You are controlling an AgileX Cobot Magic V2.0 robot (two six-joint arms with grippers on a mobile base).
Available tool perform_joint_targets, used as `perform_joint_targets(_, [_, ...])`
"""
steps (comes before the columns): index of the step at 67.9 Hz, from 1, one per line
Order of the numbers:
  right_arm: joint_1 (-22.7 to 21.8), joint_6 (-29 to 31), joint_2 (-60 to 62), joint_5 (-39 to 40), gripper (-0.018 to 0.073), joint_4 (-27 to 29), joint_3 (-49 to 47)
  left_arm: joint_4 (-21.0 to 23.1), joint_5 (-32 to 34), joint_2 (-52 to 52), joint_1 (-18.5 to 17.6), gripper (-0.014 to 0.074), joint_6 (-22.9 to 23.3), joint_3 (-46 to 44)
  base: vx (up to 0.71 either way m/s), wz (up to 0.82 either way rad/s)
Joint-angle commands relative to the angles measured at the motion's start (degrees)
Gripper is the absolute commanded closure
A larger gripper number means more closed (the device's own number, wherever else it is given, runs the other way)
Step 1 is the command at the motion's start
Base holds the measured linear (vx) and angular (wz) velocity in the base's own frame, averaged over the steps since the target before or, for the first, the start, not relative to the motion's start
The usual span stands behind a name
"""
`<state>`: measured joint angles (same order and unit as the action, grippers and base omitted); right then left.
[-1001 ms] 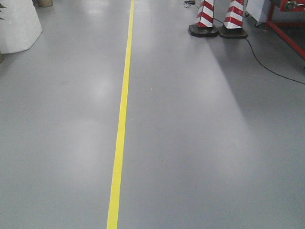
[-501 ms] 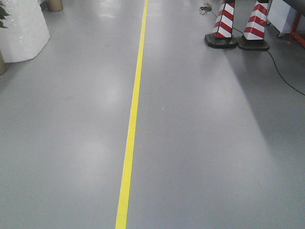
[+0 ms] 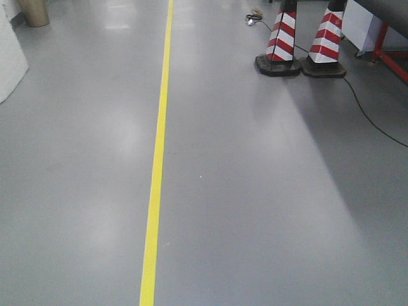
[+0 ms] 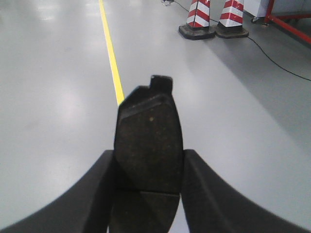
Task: Move and align brake pads A on conveyor
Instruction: 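Drive forward along the yellow floor line past the cones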
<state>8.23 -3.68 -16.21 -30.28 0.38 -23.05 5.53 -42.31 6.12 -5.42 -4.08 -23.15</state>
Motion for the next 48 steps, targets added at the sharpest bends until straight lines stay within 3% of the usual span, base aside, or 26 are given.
perform_joint_targets(1, [-0.1,0.6,-0.4,5.3,0.0564,-0.4,-1.7,0.6,5.3,0.9,-0.4,0.0603,0.6,-1.7,0.64,-0.15])
perform_joint_targets(48, [-0.1,0.6,-0.4,5.5,0.0564,-0.4,-1.7,0.6,5.3,0.9,-0.4,0.0603,0.6,-1.7,0.67,0.01])
